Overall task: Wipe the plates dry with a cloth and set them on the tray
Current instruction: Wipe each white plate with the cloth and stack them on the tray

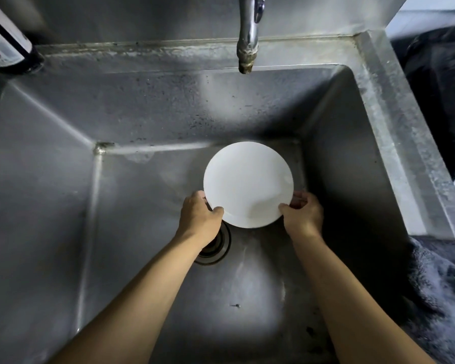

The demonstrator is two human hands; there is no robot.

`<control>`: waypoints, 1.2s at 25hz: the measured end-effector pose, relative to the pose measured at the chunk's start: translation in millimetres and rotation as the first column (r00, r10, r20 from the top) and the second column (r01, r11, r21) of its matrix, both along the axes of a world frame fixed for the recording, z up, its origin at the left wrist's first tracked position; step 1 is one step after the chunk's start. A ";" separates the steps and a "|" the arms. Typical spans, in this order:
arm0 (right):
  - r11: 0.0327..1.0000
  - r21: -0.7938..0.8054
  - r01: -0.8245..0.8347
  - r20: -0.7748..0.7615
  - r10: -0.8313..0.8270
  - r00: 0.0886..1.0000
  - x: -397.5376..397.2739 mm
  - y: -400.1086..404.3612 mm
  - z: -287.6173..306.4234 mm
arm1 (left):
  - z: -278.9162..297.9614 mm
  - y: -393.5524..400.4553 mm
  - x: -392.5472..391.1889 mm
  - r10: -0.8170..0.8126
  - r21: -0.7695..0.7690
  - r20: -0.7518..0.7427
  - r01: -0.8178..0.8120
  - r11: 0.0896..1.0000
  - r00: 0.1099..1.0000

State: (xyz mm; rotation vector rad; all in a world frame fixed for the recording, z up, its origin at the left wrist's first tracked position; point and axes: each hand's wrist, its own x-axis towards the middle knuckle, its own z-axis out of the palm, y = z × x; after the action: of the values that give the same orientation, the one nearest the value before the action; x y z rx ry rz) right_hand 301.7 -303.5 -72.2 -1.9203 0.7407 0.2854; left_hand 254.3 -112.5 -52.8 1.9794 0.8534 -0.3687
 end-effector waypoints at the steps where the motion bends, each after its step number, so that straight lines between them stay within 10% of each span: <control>1: 1.000 0.013 0.002 -0.015 -0.002 1.000 0.7 -0.7 -2.1 | -0.6 1.1 0.0 0.027 0.006 0.006 -0.027 1.000 1.000; 7: 0.997 0.070 -0.040 0.054 0.036 0.998 -24.6 -3.2 12.0 | 8.5 6.4 -32.8 0.284 -0.164 0.059 -0.271 0.948 0.957; 16: 0.932 0.131 -0.339 0.117 0.325 0.939 -97.3 27.5 90.4 | 67.8 21.9 -132.5 0.703 -0.443 -0.082 -0.658 0.609 0.706; 23: 0.850 -0.080 -0.520 -0.297 0.478 0.827 -110.6 48.1 121.5 | 92.7 24.7 -178.8 0.723 -0.542 -0.386 -0.775 0.324 0.573; 30: 0.862 -0.045 -0.504 -0.227 0.483 0.846 -122.5 56.9 123.8 | 99.1 31.9 -182.0 0.770 -0.538 -0.308 -0.770 0.343 0.559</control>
State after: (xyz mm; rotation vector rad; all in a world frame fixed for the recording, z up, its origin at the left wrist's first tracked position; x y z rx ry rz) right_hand 179.2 -246.6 51.6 -2.1854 0.3799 0.7941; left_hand 72.3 -80.6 46.3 0.7659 1.3586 -0.0460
